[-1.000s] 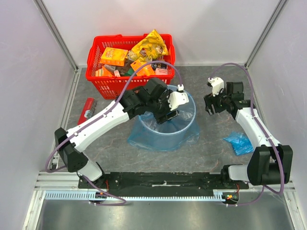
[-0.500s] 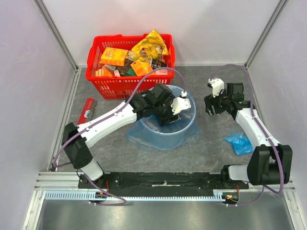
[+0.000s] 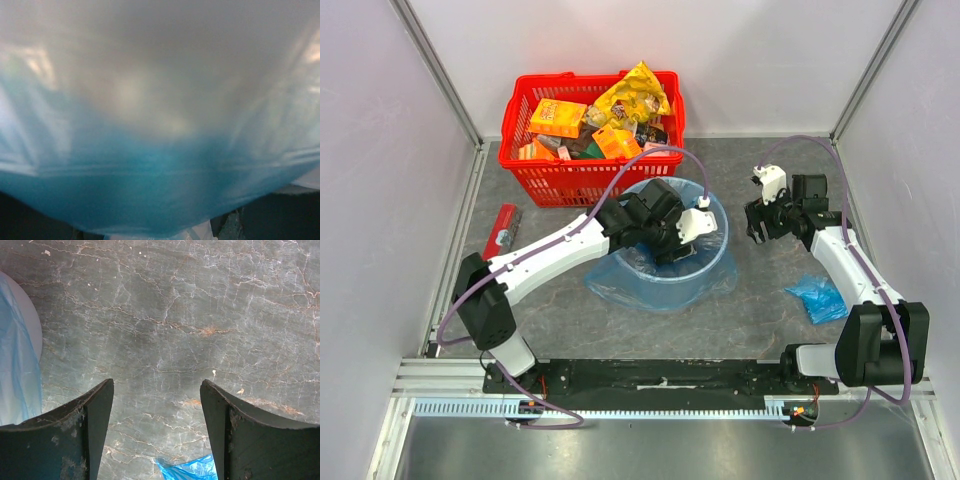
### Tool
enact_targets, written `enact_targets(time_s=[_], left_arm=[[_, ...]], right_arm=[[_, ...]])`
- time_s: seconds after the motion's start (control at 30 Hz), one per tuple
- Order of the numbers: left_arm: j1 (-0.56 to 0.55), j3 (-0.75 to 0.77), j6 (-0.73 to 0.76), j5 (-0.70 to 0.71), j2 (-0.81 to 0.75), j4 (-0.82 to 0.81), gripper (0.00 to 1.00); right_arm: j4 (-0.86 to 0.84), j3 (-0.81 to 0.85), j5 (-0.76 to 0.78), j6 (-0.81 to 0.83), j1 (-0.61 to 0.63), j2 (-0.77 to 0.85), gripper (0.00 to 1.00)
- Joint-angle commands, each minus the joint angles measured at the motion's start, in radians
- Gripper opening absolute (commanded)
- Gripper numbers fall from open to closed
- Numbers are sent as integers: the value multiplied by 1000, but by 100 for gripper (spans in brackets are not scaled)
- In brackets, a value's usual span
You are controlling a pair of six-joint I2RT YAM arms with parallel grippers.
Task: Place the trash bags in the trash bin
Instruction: Place the trash bag in the trash bin.
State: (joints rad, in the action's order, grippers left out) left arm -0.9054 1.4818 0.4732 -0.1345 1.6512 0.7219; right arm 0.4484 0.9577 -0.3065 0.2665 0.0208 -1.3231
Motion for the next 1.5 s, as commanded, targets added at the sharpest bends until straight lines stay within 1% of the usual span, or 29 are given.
enact_targets(time_s=[0.0, 0.23, 0.43, 0.63, 0.8, 1.03, 1.17, 1.23, 1.3, 1.47], left_arm=[[-4, 49, 33, -10, -57, -26, 71], [-7, 120, 39, -47, -111, 14, 72], [-6, 159, 59, -28, -139, 36, 73], [-6, 196, 68, -22, -162, 13, 74], [-6, 245, 88, 19, -157, -18, 74], [-6, 293, 102, 101, -143, -124, 74], [-6, 317, 96, 21, -119, -113, 74], [-7, 321, 94, 3, -104, -105, 74], [-9, 324, 104, 19, -94, -96, 73], [-7, 327, 186, 91, -102, -49, 72]], right_arm=[[-22, 1, -16, 5, -7, 10, 78], [-20, 3, -17, 7, -7, 9, 78], [-19, 3, -17, 8, -7, 7, 78], [-17, 4, -17, 8, -7, 7, 79], [-17, 4, -19, 8, -7, 9, 78], [-14, 7, -23, 8, -10, 7, 79], [-13, 9, -23, 10, -10, 9, 79], [-13, 9, -26, 11, -12, 10, 79], [-11, 7, -28, 11, -12, 10, 79], [-11, 9, -32, 11, -12, 5, 79]])
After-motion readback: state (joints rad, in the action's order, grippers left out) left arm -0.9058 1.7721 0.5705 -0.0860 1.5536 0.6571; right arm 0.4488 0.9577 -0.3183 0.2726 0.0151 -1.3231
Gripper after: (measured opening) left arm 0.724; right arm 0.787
